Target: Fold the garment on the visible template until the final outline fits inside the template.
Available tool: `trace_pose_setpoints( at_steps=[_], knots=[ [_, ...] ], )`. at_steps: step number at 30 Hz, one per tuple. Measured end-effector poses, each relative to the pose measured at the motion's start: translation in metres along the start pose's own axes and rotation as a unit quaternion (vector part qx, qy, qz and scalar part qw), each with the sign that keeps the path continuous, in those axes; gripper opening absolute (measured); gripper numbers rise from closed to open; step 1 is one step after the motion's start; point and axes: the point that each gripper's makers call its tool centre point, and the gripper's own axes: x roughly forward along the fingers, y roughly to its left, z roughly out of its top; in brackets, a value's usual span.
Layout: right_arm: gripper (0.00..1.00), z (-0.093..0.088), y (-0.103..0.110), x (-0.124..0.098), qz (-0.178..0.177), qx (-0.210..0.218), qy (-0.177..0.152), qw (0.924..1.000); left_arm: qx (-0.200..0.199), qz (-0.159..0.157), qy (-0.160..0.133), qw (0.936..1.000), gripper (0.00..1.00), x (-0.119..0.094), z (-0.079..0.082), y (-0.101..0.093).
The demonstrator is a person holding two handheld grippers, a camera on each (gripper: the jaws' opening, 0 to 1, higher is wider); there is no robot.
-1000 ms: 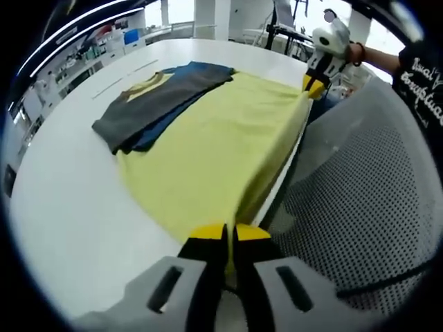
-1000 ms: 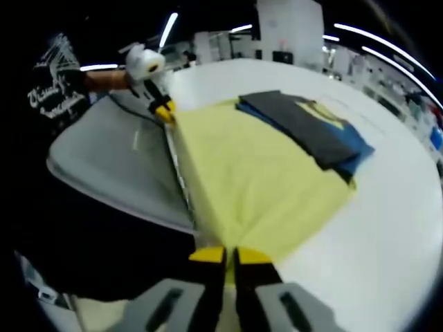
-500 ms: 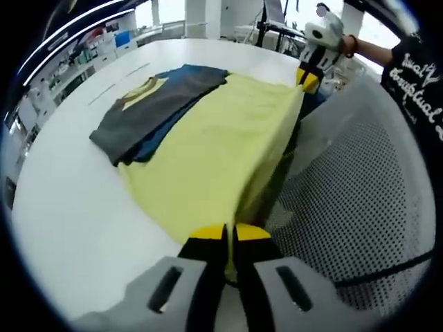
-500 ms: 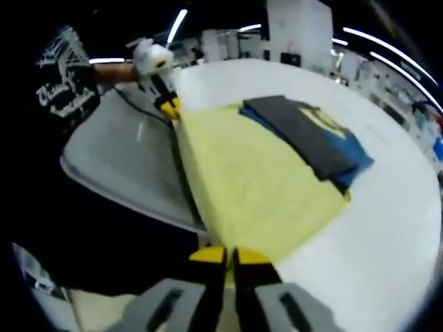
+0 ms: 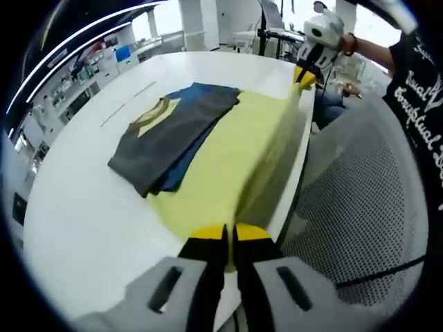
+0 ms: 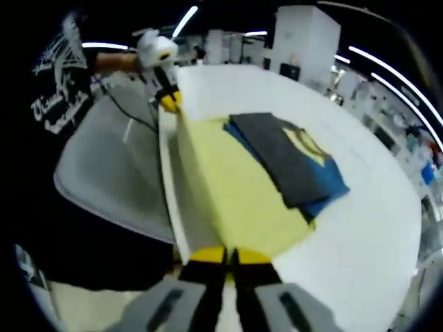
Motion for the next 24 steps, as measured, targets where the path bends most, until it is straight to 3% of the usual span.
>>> trace_pose_setpoints(
  at_steps=[4, 8, 24],
  knots=[
    [0.0, 0.008, -0.013, -0.002, -0.018, -0.018, 0.0, 0.9997, 0.005, 0.007, -0.007, 0.9999, 0.0, -0.002, 0.009, 0.012],
    [0.0, 0.017, -0.027, -0.005, -0.037, -0.031, -0.004, 0.9988, 0.035, 0.014, -0.015, 0.9992, 0.0, -0.006, 0.02, 0.024],
    [0.0, 0.044, -0.086, -0.012, -0.101, -0.07, -0.008, 0.9924, 0.047, 0.054, -0.056, 0.9959, 0.0, -0.012, 0.061, 0.074]
  ],
)
